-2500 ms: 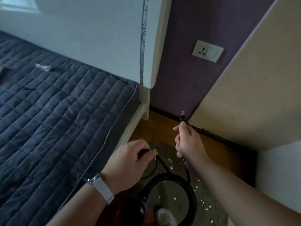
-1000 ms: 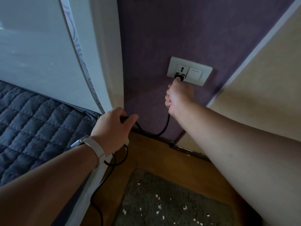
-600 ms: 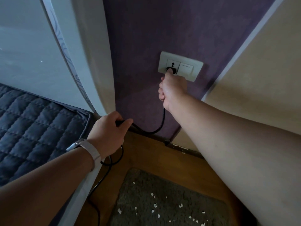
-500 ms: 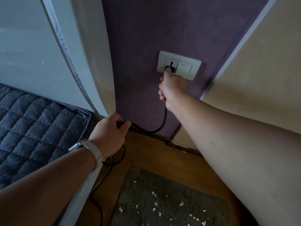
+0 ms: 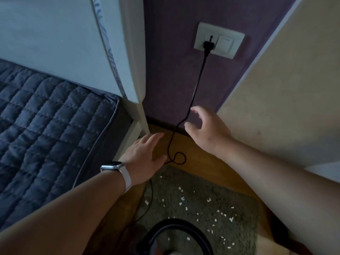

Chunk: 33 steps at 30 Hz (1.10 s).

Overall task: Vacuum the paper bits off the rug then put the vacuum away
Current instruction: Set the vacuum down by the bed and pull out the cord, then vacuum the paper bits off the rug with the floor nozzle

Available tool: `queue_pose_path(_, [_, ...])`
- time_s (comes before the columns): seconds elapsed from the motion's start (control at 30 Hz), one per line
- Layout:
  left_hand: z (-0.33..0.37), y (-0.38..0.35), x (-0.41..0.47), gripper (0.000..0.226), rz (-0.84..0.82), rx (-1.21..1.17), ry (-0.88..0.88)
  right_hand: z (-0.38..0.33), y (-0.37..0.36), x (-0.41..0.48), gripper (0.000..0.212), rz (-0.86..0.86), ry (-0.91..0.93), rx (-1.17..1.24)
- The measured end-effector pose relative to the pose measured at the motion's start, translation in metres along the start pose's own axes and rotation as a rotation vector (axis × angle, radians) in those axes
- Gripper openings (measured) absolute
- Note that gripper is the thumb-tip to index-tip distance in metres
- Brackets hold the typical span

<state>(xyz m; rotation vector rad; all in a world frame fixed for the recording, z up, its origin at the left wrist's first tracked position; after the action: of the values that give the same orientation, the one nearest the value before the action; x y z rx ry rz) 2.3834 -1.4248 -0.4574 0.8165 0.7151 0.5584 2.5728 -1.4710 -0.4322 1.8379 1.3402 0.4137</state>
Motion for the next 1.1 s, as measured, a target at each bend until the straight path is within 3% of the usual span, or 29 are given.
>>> queue_pose_path(0.27, [-0.062,-0.001,-0.119,0.069,0.021,0.193,-0.077,-0.041,-0.052,-0.116,0.056,-0.15,0.225,-0.263])
queue_pose_path(0.53, [-0.122,-0.019,-0.274,0.066,-0.038,0.207,-0.071,-0.104,-0.115,-0.277,0.058,-0.331,0.16,-0.43])
queue_pose_path(0.73, [-0.151,-0.056,-0.373,0.063,-0.139,0.173,-0.031,-0.133,-0.169,-0.379,0.055,-0.358,0.083,-0.332])
queue_pose_path(1.1, [-0.167,-0.174,-0.447,0.058,-0.297,0.151,0.043,-0.068,-0.226,-0.486,0.05,-0.431,-0.081,-0.279])
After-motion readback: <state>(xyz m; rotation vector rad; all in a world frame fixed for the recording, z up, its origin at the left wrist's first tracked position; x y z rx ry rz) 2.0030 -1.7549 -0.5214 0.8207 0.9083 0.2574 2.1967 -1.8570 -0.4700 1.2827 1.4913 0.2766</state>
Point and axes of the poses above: each hand's wrist, its own x-axis towards the middle knuckle, its own y-axis out of the back of the hand, z = x × y, the point moved 7 cm from there along x, towards the middle knuckle, and after that the axes turned 2 degrees about y, right-handed, at the moved point
